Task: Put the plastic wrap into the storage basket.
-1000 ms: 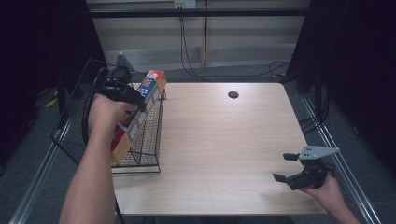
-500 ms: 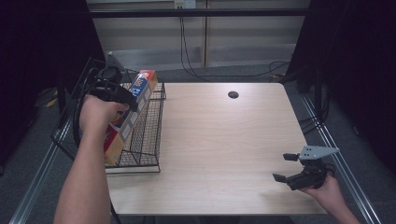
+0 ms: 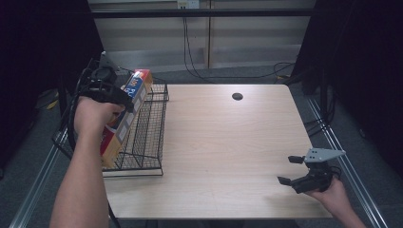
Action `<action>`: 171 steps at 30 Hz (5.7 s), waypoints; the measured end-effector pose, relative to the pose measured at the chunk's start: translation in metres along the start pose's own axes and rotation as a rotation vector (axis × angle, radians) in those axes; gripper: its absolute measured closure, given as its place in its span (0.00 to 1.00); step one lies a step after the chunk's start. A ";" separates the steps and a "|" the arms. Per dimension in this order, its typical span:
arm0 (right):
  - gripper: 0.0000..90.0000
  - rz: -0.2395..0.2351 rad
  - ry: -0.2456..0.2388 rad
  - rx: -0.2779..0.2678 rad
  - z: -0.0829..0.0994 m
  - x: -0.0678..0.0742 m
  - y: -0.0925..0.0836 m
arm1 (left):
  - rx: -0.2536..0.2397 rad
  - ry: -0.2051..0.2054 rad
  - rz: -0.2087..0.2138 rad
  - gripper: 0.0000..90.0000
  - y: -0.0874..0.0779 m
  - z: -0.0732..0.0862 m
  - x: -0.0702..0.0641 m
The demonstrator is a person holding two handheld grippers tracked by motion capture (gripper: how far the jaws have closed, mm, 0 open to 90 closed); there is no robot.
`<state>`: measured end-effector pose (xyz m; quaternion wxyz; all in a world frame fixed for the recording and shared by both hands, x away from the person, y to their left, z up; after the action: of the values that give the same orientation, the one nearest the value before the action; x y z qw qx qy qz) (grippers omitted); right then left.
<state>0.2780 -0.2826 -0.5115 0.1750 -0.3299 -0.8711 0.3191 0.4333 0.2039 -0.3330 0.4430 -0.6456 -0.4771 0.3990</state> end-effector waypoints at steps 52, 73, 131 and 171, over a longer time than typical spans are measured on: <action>0.08 -0.007 -0.007 0.003 0.000 0.001 0.002 | -0.021 -0.194 -0.102 0.48 0.002 0.013 0.063; 0.08 -0.012 -0.001 0.004 0.001 0.001 0.002 | 0.012 -0.218 -0.129 0.48 0.014 0.007 0.062; 0.08 -0.014 0.007 -0.005 0.001 0.003 -0.001 | -0.085 -0.099 0.014 0.21 0.007 -0.015 0.000; 0.08 -0.018 0.005 -0.007 0.001 0.004 -0.002 | -0.110 0.221 0.202 0.11 0.059 -0.002 -0.104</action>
<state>0.2739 -0.2809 -0.5106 0.1787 -0.3233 -0.8748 0.3135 0.4274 0.0936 -0.3791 0.4144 -0.7535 -0.3795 0.3413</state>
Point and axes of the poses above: each handheld gripper's, and its own axes: y roughly forward along the jaws, z roughly out of its underside, x roughly to its left, the point moved 9 cm from there along y, roughly forward along the jaws, and after that the axes turned 5 degrees about x, right-handed, at the moved point
